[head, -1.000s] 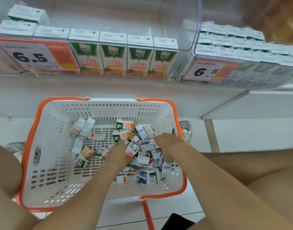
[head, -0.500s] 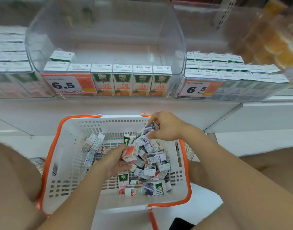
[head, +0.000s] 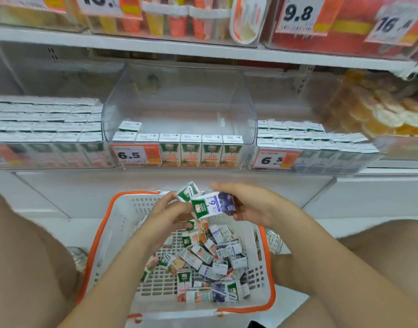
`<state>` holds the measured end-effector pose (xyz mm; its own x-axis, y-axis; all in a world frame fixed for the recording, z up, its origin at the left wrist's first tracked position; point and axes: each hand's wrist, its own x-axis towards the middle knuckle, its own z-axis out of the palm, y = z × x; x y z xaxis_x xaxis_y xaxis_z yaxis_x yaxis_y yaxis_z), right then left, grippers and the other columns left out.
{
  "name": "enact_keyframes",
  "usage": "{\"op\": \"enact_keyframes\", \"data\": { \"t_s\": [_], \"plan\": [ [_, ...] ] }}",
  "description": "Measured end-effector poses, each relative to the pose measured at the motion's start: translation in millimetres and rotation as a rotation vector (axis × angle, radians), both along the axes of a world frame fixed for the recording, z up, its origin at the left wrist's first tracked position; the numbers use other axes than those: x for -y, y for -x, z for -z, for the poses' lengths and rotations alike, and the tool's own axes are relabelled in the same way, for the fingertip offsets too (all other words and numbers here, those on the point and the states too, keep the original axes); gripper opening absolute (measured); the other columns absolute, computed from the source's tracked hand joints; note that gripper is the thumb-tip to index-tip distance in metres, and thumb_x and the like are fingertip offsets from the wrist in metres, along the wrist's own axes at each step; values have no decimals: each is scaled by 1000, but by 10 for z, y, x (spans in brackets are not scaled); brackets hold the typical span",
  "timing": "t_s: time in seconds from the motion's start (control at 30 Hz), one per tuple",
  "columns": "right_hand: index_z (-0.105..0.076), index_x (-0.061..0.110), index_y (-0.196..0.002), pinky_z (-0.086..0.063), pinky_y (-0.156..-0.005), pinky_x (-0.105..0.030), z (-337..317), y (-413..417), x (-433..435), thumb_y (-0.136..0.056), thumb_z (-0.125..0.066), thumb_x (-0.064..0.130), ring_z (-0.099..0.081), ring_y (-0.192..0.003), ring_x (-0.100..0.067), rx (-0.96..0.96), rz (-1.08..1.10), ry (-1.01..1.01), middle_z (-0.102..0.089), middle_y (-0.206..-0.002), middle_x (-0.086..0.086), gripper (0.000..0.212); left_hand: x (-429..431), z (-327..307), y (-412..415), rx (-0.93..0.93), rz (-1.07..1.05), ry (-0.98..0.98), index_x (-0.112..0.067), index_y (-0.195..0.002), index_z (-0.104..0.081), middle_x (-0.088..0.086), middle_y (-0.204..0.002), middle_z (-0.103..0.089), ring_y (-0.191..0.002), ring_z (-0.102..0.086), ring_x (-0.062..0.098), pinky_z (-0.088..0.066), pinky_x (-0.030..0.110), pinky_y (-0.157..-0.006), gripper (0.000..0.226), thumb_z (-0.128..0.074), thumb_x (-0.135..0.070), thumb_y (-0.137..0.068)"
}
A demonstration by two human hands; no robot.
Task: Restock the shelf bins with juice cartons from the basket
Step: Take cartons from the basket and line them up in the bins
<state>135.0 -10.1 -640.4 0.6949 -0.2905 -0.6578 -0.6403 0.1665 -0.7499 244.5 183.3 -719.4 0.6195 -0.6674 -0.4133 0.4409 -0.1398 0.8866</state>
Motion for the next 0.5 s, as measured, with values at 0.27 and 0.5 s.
{"op": "enact_keyframes", "data": {
  "t_s": [0.27, 0.5],
  "plan": [
    [-73, 2, -118, -64, -81, -39, -400, 121, 59, -93, -79, 31, -74, -92, -38, 172, -259, -53, -75, -107, -19, 39, -3, -287, -1, 107, -79, 21, -1, -122, -61, 10, -85, -70, -67, -63, 19, -59, 40, -68, 29, -69, -15, -98],
    [-57, -2, -117, -58, -91, -53, -883, 162, 318, -85, -59, 0, -74, -93, -42, 515, 173, -101, -69, -104, -28, 32, 156, -807, -49, 281, -33, 123, 1, -120, -53, 24, -97, -68, -74, -62, 30, -56, 34, -61, 55, -80, -25, -80]
  ]
}}
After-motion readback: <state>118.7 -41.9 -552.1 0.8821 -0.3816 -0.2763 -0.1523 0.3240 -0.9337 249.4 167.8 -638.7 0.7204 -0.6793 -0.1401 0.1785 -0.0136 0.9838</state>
